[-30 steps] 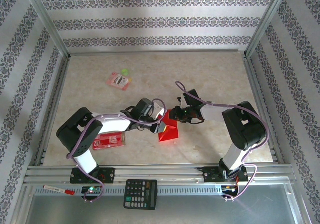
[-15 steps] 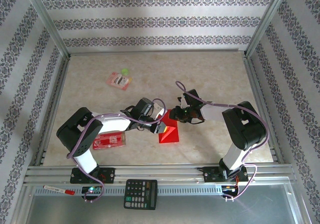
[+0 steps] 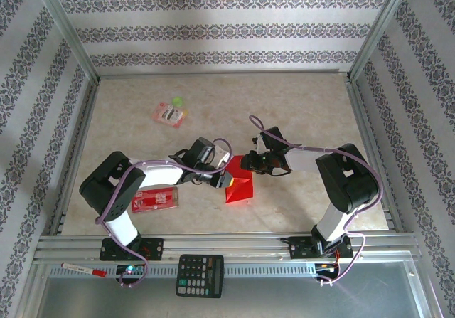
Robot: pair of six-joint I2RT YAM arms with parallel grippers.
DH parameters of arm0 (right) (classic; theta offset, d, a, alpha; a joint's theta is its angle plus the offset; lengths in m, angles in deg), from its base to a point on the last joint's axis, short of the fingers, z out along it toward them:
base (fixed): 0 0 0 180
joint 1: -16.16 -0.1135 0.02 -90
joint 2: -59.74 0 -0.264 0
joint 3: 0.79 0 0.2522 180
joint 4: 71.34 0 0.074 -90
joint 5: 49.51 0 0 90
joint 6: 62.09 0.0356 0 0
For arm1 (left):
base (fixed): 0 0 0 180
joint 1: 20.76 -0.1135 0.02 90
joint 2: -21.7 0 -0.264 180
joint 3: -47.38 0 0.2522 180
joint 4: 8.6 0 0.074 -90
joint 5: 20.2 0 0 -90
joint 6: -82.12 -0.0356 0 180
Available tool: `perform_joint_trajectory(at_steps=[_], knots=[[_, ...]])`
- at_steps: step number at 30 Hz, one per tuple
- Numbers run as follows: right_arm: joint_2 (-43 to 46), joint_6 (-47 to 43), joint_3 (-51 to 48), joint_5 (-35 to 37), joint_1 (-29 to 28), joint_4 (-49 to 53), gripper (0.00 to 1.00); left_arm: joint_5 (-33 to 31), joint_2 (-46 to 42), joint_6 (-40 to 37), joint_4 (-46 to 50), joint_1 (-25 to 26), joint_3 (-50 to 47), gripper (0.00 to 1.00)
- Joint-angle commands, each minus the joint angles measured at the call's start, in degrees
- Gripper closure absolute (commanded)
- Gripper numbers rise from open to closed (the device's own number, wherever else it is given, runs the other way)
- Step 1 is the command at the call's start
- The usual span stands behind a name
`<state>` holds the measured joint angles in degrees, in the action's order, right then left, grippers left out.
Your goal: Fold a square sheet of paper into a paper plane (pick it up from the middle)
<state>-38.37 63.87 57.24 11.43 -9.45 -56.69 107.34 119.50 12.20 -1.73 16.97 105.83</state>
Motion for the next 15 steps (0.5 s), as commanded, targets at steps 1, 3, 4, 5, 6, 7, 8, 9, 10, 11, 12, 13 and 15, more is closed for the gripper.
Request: perform_joint_trajectory(at_steps=[1,3,4,5,6,7,8,9,10,11,12,13,15], knots=[[-2.2,-1.1,-0.5,0.6,-0.1,3.3,0.71,1.3,1.0,0.8,0.9,-0.9,-0.1,0.99],[-2.2,-1.1,-0.6,0.6,-0.2,3.3,0.71,1.2,1.3,0.5,1.6,-1.1,0.2,0.99],[-2.1,-1.1,-0.6,0.6,-0.2,3.3,0.71,1.1,1.5,0.5,1.8,-1.2,0.2,0.99],[-2.2,-1.1,-0.5,0.6,-0.3,3.4,0.71,1.2,1.7,0.4,1.9,-1.3,0.3,0.99],[-2.2,-1.1,-0.5,0.5,-0.2,3.3,0.71,1.2,1.8,0.5,2.2,-1.3,0.4,0.99],[-2.2,-1.1,-0.4,0.6,-0.2,3.4,0.71,1.2,1.9,0.5,2.3,-1.3,0.4,0.99],[-2.2,-1.1,-0.4,0.6,-0.3,3.5,0.71,1.3,2.1,0.7,2.4,-1.2,0.4,0.99],[-2.2,-1.1,-0.4,0.5,-0.3,3.5,0.71,1.3,2.3,0.8,2.4,-1.3,0.4,0.99],[-2.2,-1.1,-0.4,0.5,-0.3,3.5,0.71,1.5,2.5,1.0,2.3,-1.2,0.2,0.98],[-2.2,-1.1,-0.5,0.6,-0.3,3.4,0.71,1.7,2.6,1.2,2.3,-1.3,0.2,0.98],[-2.3,-1.1,-0.5,0.6,-0.4,3.3,0.71,1.7,2.8,1.2,2.2,-1.3,0.0,0.98],[-2.4,-1.1,-0.5,0.7,-0.3,3.3,0.71,1.6,2.8,1.4,2.1,-1.3,-0.1,0.98],[-2.4,-1.1,-0.6,0.6,-0.3,3.3,0.71,1.1,2.6,1.4,2.1,-1.3,-0.1,0.98]])
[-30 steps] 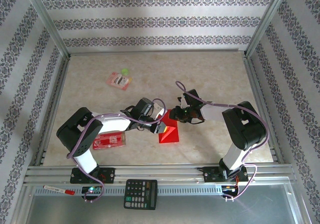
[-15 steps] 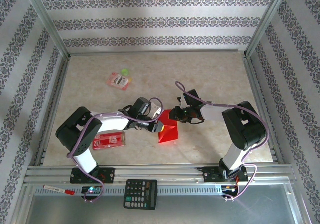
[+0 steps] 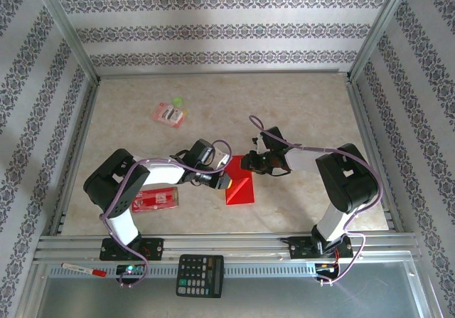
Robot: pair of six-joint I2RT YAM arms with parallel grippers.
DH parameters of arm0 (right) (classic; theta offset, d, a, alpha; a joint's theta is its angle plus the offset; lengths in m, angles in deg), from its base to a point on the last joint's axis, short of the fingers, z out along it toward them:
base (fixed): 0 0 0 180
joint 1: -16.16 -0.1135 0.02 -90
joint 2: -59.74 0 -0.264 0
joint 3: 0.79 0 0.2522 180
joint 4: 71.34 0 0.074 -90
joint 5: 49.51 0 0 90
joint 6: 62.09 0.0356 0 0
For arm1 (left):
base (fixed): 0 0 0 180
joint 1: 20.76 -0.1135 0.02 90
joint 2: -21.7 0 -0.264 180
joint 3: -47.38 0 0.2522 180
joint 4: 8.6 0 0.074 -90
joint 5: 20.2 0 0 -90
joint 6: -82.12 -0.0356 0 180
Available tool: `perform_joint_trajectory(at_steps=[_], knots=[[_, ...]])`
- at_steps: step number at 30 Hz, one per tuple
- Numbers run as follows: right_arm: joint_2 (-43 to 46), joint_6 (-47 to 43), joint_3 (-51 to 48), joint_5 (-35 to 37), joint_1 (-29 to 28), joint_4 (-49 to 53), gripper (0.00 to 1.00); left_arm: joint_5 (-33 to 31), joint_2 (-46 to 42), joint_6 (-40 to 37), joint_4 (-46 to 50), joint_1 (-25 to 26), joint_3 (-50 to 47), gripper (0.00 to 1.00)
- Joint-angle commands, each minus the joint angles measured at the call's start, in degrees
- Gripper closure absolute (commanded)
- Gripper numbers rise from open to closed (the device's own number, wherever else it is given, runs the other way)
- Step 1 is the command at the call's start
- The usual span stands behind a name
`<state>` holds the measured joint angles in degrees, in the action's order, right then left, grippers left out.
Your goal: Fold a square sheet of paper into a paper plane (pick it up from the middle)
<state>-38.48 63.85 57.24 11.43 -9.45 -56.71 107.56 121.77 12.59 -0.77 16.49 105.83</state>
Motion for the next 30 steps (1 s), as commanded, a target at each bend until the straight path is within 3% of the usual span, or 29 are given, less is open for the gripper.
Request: perform_joint_trajectory(at_steps=[1,30], knots=[[-2.3,-1.1,-0.6,0.6,-0.4,3.3,0.71,0.7,0.4,1.0,1.0,-0.8,-0.2,0.98],[-2.6,-1.1,-0.6,0.5,-0.6,3.3,0.72,-0.5,1.7,0.2,3.3,-1.4,2.3,0.95]])
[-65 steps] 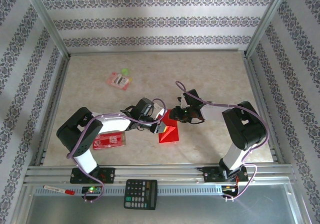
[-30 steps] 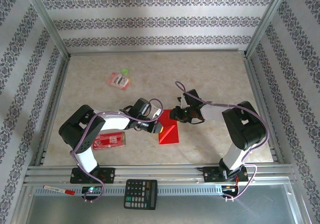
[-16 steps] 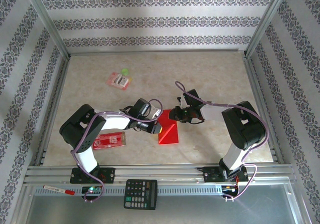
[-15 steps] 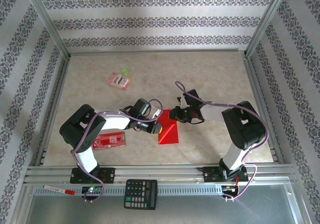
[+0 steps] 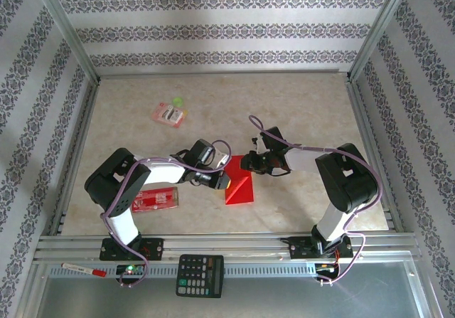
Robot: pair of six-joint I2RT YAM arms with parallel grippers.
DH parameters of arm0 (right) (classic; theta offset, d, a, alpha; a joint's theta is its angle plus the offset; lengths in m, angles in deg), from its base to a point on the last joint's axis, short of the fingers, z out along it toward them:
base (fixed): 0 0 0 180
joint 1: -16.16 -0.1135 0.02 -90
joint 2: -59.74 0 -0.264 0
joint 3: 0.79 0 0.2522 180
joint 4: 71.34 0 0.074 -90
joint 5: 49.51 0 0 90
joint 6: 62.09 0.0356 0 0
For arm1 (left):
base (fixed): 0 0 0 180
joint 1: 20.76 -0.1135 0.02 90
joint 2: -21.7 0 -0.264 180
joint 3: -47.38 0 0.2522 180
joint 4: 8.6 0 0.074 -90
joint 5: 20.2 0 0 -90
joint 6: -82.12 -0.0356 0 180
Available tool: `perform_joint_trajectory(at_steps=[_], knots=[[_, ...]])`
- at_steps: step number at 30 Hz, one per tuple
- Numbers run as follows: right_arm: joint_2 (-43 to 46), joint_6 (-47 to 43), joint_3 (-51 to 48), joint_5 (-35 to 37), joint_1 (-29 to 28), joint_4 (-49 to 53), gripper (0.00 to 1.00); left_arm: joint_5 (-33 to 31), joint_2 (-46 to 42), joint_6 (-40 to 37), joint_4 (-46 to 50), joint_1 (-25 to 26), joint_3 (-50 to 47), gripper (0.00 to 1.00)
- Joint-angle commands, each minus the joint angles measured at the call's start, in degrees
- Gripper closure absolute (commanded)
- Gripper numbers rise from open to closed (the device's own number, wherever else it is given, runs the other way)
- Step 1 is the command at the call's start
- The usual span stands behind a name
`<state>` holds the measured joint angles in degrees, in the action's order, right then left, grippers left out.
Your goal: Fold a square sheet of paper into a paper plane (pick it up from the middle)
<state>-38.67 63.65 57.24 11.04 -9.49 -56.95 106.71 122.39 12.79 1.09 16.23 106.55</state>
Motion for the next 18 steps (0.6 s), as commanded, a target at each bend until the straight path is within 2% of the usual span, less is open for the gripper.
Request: perform_joint_trajectory(at_steps=[1,18], knots=[[-2.4,-0.9,-0.6,0.9,-0.5,3.5,0.72,0.5,1.3,-0.1,1.6,-1.1,1.8,0.95],[-2.7,-1.0,-0.7,0.8,-0.5,3.6,0.73,0.8,-0.5,0.2,2.1,-1.1,0.2,0.96]])
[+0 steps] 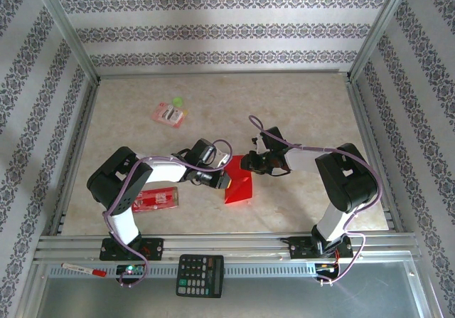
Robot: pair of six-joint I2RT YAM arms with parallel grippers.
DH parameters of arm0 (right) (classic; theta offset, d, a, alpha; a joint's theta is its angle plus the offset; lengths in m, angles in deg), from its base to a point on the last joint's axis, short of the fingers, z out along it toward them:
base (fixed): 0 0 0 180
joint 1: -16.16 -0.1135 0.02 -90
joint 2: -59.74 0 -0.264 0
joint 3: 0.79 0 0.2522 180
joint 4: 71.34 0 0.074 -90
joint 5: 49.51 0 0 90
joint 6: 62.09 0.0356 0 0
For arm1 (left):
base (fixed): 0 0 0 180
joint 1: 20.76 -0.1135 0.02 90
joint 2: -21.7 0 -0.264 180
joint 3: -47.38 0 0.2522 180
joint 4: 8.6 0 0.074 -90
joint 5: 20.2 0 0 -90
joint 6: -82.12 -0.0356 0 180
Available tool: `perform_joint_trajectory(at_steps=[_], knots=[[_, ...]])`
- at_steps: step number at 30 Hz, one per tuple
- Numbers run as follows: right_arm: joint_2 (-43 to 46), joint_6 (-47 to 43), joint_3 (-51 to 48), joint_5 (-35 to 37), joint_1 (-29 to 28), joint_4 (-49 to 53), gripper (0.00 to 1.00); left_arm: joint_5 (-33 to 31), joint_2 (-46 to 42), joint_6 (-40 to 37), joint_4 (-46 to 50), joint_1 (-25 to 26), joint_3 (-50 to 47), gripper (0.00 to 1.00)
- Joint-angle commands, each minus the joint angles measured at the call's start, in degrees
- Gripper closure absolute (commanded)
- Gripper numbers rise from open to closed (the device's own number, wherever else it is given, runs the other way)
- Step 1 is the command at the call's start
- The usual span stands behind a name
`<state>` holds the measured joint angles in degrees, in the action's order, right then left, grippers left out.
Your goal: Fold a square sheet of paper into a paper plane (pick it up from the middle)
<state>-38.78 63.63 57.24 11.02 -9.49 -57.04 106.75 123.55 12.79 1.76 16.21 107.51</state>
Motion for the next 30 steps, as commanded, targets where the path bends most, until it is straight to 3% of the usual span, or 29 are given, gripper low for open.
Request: perform_joint_trajectory(at_steps=[1,30], knots=[[-2.5,-1.0,-0.7,0.8,-0.5,3.7,0.73,0.7,-1.7,0.2,1.5,-1.1,-1.0,0.96],[-2.6,-1.1,-0.5,0.6,-0.5,3.6,0.72,-1.8,1.9,-0.1,3.5,-1.1,0.5,1.0]])
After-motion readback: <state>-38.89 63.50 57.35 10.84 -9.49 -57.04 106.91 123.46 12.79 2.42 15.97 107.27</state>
